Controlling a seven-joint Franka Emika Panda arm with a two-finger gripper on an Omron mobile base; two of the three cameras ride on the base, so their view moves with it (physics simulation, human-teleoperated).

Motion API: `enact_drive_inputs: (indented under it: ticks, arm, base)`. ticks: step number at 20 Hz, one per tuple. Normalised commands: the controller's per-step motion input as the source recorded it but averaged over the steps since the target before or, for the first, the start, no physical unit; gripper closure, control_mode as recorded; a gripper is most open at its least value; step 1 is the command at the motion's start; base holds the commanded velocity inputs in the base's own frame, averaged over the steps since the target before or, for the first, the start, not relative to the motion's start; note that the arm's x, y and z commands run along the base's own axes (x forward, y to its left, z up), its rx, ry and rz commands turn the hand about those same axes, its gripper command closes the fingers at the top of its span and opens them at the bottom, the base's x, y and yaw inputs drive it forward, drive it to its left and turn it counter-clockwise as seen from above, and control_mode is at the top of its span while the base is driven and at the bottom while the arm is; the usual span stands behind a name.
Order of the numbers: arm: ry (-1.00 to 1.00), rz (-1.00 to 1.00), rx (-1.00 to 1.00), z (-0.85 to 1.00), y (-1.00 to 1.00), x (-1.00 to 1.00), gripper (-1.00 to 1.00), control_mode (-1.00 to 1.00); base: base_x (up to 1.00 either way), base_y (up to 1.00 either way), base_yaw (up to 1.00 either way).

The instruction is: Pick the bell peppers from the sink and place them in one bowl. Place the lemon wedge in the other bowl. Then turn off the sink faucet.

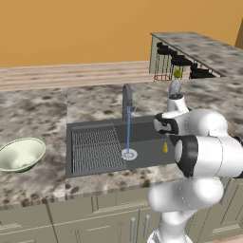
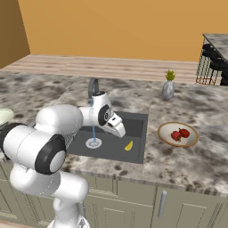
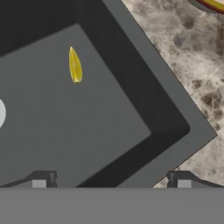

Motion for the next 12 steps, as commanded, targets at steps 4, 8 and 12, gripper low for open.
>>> enact_drive_inputs:
  ticks: [4, 8, 12]
  arm:
    - [0.0, 0.0, -0.05, -0.15, 0.01, 0.17, -1.0, -1.0]
    - [0.0, 0.0, -0.05, -0.29, 0.0, 0.17, -1.0, -1.0]
    - [0.01, 0.0, -0.03, -0.26, 0.0, 0.18, -1.0, -1.0]
  base:
    - [0.0, 0.0, 0.0]
    - [0.0, 0.0, 0.0]
    - [0.0, 0.0, 0.0]
